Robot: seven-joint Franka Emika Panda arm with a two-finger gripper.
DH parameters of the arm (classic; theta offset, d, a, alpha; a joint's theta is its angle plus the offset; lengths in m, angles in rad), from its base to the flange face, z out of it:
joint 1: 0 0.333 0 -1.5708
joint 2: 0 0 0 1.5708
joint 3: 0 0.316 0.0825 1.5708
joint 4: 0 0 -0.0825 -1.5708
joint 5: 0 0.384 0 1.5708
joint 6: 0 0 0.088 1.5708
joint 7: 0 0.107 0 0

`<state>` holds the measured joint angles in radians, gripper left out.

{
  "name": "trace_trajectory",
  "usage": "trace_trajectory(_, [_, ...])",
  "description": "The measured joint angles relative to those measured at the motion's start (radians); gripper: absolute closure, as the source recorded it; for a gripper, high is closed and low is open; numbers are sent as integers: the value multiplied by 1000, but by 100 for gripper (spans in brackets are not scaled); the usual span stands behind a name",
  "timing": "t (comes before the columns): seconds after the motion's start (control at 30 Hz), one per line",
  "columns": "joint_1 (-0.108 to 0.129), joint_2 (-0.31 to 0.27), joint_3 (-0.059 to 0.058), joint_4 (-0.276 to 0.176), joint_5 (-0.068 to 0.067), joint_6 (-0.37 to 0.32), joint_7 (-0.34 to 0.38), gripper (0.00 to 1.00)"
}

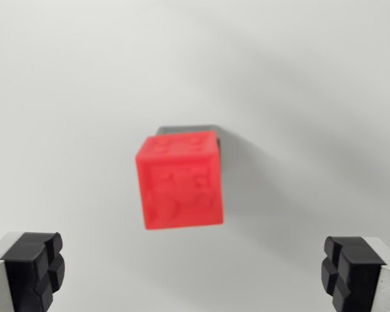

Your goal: Destack cube

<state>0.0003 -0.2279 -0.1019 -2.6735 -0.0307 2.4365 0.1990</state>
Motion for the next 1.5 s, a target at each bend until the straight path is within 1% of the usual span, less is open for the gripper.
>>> trace_trajectory(0.07, [0,-10,-4,-22,-3,13,-22,0])
trace_trajectory(0.17, [0,-30,-12,-67,-12,41,-66,0])
trace_trajectory(0.23, [0,-32,-14,-84,-13,59,-77,0])
trace_trajectory(0.37, [0,14,-15,-90,-13,112,-84,0])
trace_trajectory(0.5, [0,83,-15,-96,-10,177,-88,0])
trace_trajectory(0.6, [1,113,-16,-100,-5,214,-93,0])
trace_trajectory(0.83, [2,196,-15,-103,15,300,-108,0])
trace_trajectory(1.0, [4,252,-14,-103,33,356,-121,0])
trace_trajectory(1.2, [4,316,-7,-99,59,416,-138,0])
trace_trajectory(1.4, [3,358,-1,-95,78,454,-152,0])
trace_trajectory(1.5, [1,372,2,-93,84,467,-158,0])
